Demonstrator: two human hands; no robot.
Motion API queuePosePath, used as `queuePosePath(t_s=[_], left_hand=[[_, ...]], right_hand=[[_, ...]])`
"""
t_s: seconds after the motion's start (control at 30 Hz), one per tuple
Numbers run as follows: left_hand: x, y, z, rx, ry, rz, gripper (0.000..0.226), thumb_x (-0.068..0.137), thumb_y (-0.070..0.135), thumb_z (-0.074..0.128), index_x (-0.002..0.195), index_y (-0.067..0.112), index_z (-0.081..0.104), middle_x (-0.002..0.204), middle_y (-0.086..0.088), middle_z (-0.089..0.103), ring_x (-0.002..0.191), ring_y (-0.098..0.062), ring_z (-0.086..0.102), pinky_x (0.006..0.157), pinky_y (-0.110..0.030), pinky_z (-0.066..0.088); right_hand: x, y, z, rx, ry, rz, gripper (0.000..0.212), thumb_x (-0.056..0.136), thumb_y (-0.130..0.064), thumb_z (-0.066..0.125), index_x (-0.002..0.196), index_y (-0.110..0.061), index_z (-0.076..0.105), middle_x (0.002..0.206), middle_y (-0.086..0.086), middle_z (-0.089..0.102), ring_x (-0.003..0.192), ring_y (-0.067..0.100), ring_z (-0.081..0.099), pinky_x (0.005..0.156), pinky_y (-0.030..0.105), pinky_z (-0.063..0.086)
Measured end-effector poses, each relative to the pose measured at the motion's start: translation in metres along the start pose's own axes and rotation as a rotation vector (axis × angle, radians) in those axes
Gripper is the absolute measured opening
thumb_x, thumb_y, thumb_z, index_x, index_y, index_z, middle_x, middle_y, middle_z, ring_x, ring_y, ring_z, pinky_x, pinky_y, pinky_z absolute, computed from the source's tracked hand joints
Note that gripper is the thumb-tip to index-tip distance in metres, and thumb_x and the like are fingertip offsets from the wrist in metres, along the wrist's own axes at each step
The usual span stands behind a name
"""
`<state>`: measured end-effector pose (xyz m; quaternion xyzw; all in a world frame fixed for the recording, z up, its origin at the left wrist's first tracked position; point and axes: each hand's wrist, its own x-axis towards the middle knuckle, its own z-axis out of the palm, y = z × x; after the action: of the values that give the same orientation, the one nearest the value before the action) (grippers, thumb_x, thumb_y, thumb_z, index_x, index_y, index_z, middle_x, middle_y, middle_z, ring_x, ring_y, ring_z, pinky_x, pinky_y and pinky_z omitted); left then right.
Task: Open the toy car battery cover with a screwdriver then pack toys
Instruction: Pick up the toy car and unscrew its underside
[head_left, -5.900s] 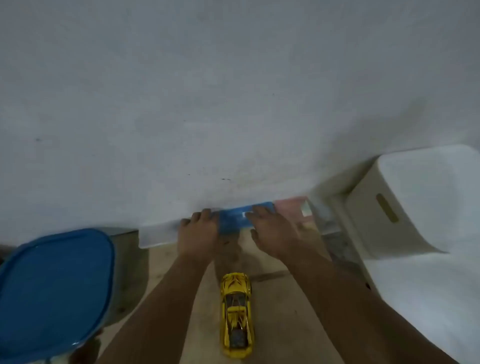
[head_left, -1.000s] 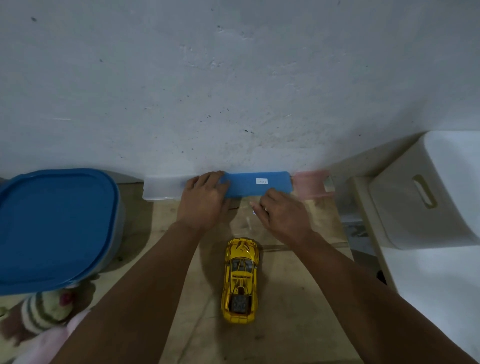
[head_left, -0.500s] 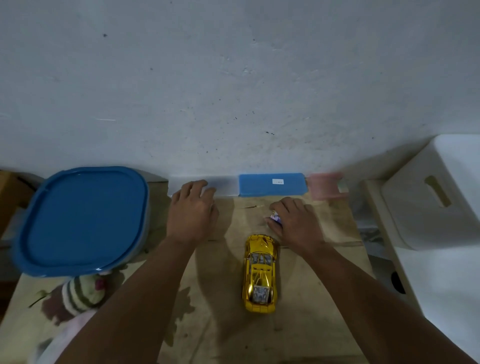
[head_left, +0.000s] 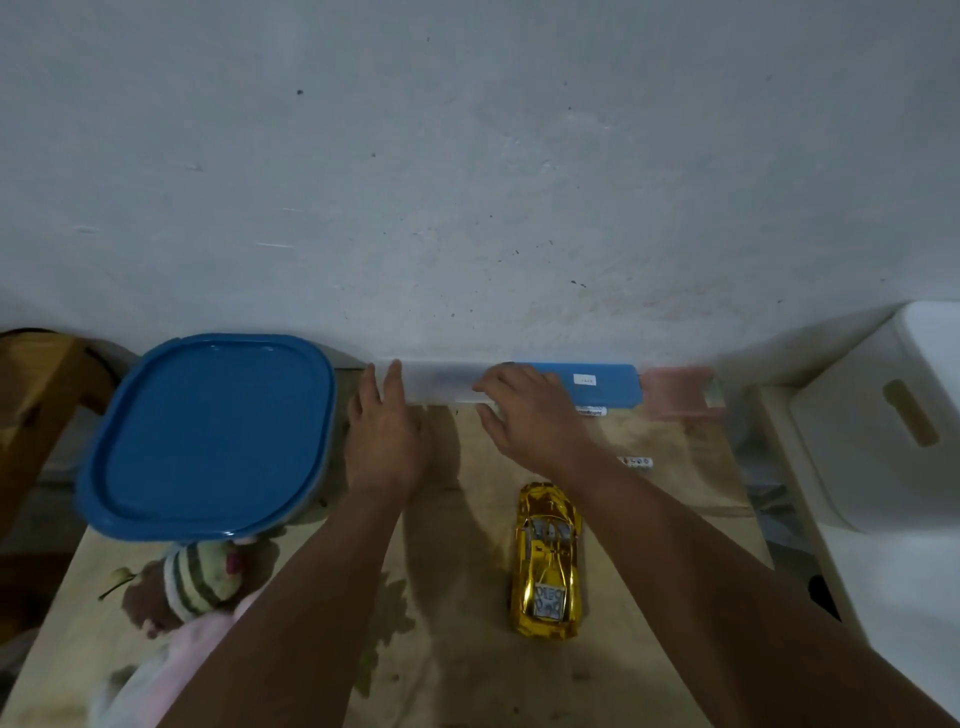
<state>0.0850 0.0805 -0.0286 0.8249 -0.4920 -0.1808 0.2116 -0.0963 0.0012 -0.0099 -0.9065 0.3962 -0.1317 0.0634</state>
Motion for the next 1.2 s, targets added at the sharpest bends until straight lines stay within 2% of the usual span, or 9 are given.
queuePosePath(t_s=[0.13,0.33,0.57,0.7,0.83,0.93,1.0,1.1,1.2], left_hand=[[0.01,-0.008,0.003,-0.179,0.048,-0.054,0.076,0.098,0.018,0.065,0.163,0.016,0.025,0.156,-0.016,0.039,0.132,-0.036,0.05,0.104,-0.048,0.048],[0.018,-0.014,-0.002,-0.349,0.097,-0.094,0.035,0.098,0.014,0.069,0.132,0.01,0.061,0.122,-0.009,0.068,0.104,-0.014,0.061,0.086,-0.019,0.041],[0.021,-0.014,0.001,-0.412,0.134,-0.083,0.044,0.093,0.012,0.076,0.135,0.01,0.062,0.128,-0.01,0.066,0.107,-0.006,0.053,0.095,-0.02,0.041],[0.025,-0.019,0.004,-0.376,0.148,-0.051,0.048,0.091,0.01,0.077,0.137,0.008,0.062,0.131,-0.012,0.066,0.116,-0.022,0.063,0.096,-0.021,0.042],[0.024,-0.017,0.001,-0.332,0.156,-0.052,0.049,0.091,0.007,0.077,0.137,0.007,0.059,0.132,-0.014,0.066,0.118,-0.026,0.063,0.096,-0.021,0.042],[0.024,-0.019,0.001,-0.349,0.166,-0.053,0.046,0.092,0.008,0.075,0.135,0.009,0.058,0.127,-0.01,0.068,0.104,-0.013,0.061,0.086,-0.008,0.043],[0.025,-0.019,0.0,-0.369,0.163,-0.08,0.046,0.093,0.008,0.075,0.134,0.012,0.056,0.126,-0.006,0.068,0.101,-0.006,0.056,0.076,0.0,0.04],[0.025,-0.017,0.0,-0.413,0.147,-0.133,0.055,0.091,0.011,0.077,0.14,0.014,0.052,0.129,-0.005,0.068,0.108,-0.011,0.061,0.094,-0.022,0.054],[0.022,-0.011,0.001,-0.422,0.168,-0.148,0.063,0.091,0.023,0.072,0.148,0.015,0.048,0.13,-0.006,0.067,0.117,-0.023,0.065,0.096,-0.035,0.056]], right_hand=[[0.03,-0.024,0.023,-0.057,-0.178,-0.034,0.046,0.095,-0.028,0.057,0.14,-0.016,0.053,0.146,0.007,0.05,0.131,0.028,0.046,0.103,0.046,0.039],[0.046,-0.038,0.032,-0.163,-0.099,-0.007,0.032,0.089,-0.02,0.065,0.12,-0.013,0.064,0.116,0.01,0.06,0.105,0.029,0.057,0.085,0.042,0.05],[0.055,-0.044,0.027,-0.207,-0.137,-0.036,0.034,0.077,-0.017,0.079,0.109,-0.011,0.068,0.102,0.012,0.063,0.087,0.027,0.061,0.065,0.036,0.054],[0.061,-0.044,0.024,-0.231,-0.164,-0.085,0.042,0.081,-0.021,0.075,0.121,-0.014,0.062,0.111,0.012,0.06,0.093,0.028,0.059,0.07,0.038,0.053],[0.06,-0.041,0.019,-0.212,-0.169,-0.098,0.029,0.082,-0.022,0.072,0.108,-0.011,0.065,0.1,0.012,0.061,0.083,0.027,0.058,0.06,0.035,0.045],[0.06,-0.037,0.01,-0.15,-0.108,-0.079,0.022,0.079,-0.018,0.072,0.097,-0.01,0.061,0.082,0.009,0.06,0.065,0.021,0.046,0.055,0.031,0.028],[0.06,-0.033,0.007,-0.151,-0.102,-0.091,0.018,0.087,-0.022,0.065,0.101,-0.012,0.06,0.086,0.007,0.06,0.069,0.018,0.044,0.059,0.031,0.028],[0.055,-0.027,0.005,-0.207,-0.036,-0.11,0.018,0.088,-0.027,0.066,0.096,-0.011,0.064,0.092,0.009,0.059,0.08,0.023,0.054,0.061,0.033,0.035],[0.052,-0.02,0.003,-0.256,0.015,-0.057,0.016,0.091,-0.029,0.064,0.085,-0.014,0.063,0.076,0.005,0.058,0.065,0.023,0.057,0.059,0.033,0.035]])
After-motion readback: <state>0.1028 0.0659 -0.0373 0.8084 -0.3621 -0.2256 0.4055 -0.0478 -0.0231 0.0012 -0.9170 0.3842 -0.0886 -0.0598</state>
